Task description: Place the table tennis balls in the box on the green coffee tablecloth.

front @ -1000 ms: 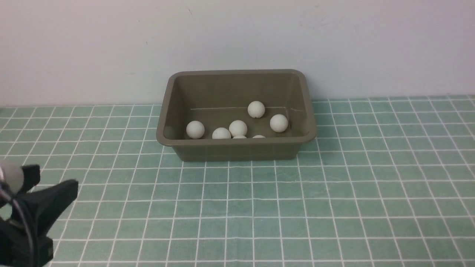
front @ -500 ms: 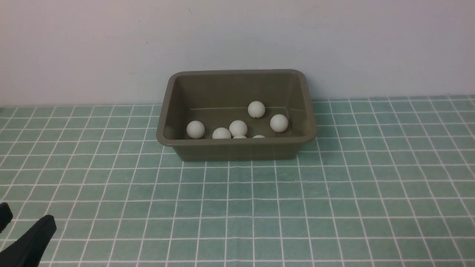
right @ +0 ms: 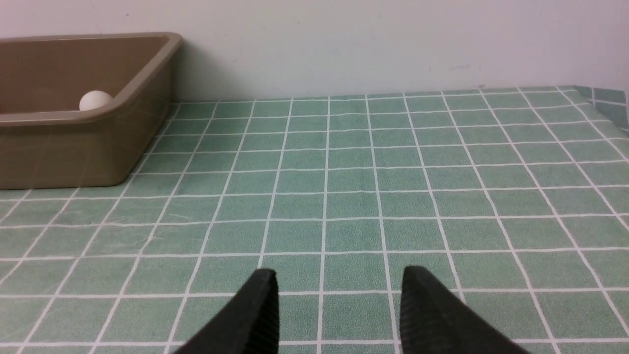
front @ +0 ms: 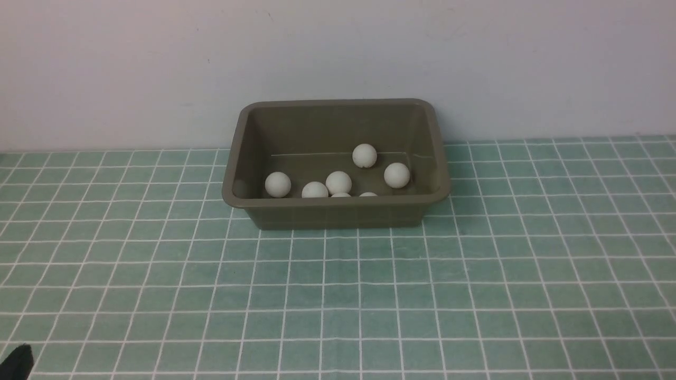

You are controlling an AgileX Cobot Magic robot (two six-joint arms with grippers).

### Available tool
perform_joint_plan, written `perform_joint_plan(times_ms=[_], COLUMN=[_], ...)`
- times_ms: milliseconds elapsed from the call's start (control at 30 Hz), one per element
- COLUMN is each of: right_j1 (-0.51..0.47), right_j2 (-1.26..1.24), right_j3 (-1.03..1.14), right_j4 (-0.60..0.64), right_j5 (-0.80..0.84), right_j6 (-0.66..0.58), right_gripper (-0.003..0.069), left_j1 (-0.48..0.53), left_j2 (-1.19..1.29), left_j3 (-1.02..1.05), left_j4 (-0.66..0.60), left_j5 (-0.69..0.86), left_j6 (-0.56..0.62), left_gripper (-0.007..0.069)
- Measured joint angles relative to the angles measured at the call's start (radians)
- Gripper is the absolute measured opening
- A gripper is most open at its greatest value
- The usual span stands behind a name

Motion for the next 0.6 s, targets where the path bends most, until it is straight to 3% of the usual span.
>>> perform_joint_plan(times_ms=[133,600], right_j1=[0.0,0.0], right_j2=[0.0,0.0], right_j3=[0.0,0.001], right_j4=[0.0,0.0], right_j5=[0.0,0.0], right_j6=[0.0,0.0], right_gripper=[0.0317,0.0317], left_j1=[0.0,0.0], left_j2=[-0.065,-0.158], left_j3=[0.069,0.205], left_j4=[0.122,0.115], left_j5=[-0.004,-0.055], left_j6=[-0.13,-0.15], left_gripper=[0.0394,0.0394])
